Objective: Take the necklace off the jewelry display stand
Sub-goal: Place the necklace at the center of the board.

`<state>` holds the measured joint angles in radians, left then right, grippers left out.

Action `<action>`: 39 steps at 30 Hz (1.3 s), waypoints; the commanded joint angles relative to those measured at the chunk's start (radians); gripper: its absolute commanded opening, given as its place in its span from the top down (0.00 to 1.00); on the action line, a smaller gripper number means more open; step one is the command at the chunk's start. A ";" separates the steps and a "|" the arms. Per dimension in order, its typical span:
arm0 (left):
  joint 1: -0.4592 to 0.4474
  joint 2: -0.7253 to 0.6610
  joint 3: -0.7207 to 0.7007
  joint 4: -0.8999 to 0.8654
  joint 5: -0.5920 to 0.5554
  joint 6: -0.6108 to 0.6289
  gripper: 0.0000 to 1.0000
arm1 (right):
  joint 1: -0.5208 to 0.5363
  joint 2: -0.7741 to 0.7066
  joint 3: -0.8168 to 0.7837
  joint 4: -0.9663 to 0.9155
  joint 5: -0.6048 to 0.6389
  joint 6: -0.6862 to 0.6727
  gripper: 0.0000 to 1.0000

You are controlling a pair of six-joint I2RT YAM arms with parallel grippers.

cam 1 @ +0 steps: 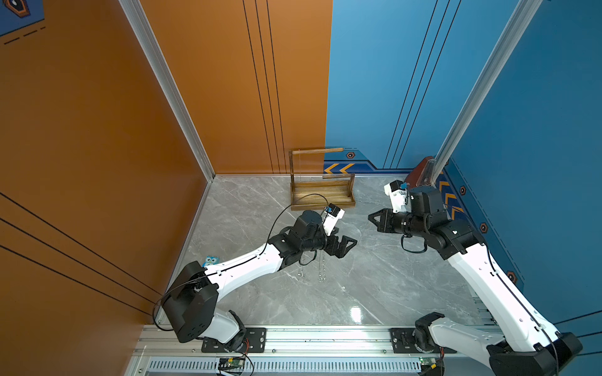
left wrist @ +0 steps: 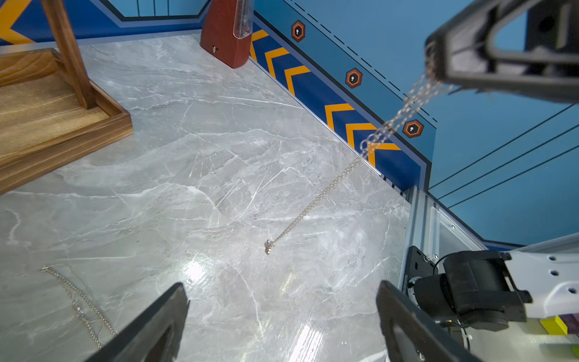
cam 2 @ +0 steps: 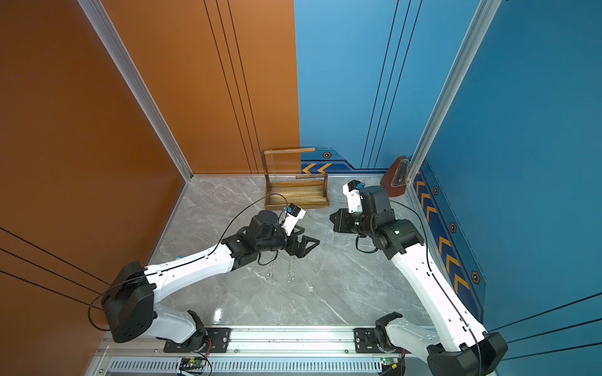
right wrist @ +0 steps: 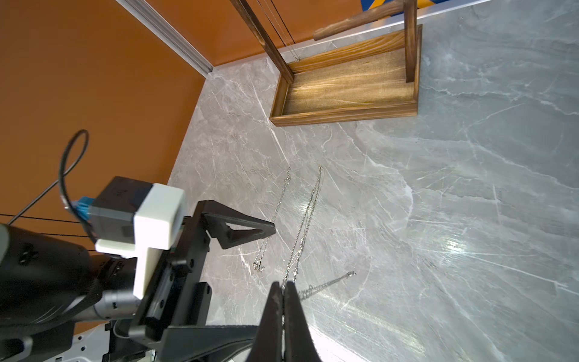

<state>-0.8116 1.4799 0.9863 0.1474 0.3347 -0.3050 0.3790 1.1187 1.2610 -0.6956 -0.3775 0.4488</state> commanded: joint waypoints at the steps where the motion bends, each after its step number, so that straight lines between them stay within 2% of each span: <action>1: -0.026 0.038 0.037 0.002 0.098 0.072 0.05 | -0.008 -0.016 0.040 -0.002 -0.046 0.016 1.00; 7: -0.039 0.087 0.110 0.003 0.107 0.110 0.05 | -0.008 -0.024 0.068 -0.019 -0.079 0.019 1.00; 14: -0.030 0.145 0.155 0.001 0.111 0.136 0.13 | -0.008 -0.033 0.095 -0.041 -0.096 0.019 1.00; 15: -0.027 0.151 0.159 0.001 0.110 0.138 0.19 | -0.009 -0.034 0.098 -0.044 -0.099 0.019 1.00; 20: -0.026 0.181 0.193 0.001 0.127 0.135 0.32 | -0.008 -0.033 0.110 -0.053 -0.112 0.018 1.00; 27: -0.044 0.198 0.198 0.000 0.139 0.128 0.64 | -0.011 -0.037 0.112 -0.062 -0.104 0.013 1.00; 36: -0.071 0.218 0.176 0.002 0.131 0.111 0.68 | -0.021 -0.046 0.110 -0.063 -0.100 0.013 1.00; 39: -0.078 0.220 0.172 0.003 0.126 0.107 0.74 | -0.026 -0.046 0.108 -0.064 -0.101 0.013 1.00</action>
<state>-0.8764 1.6855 1.1618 0.1459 0.4503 -0.1890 0.3614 1.0920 1.3457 -0.7269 -0.4717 0.4530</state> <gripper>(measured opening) 0.274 0.049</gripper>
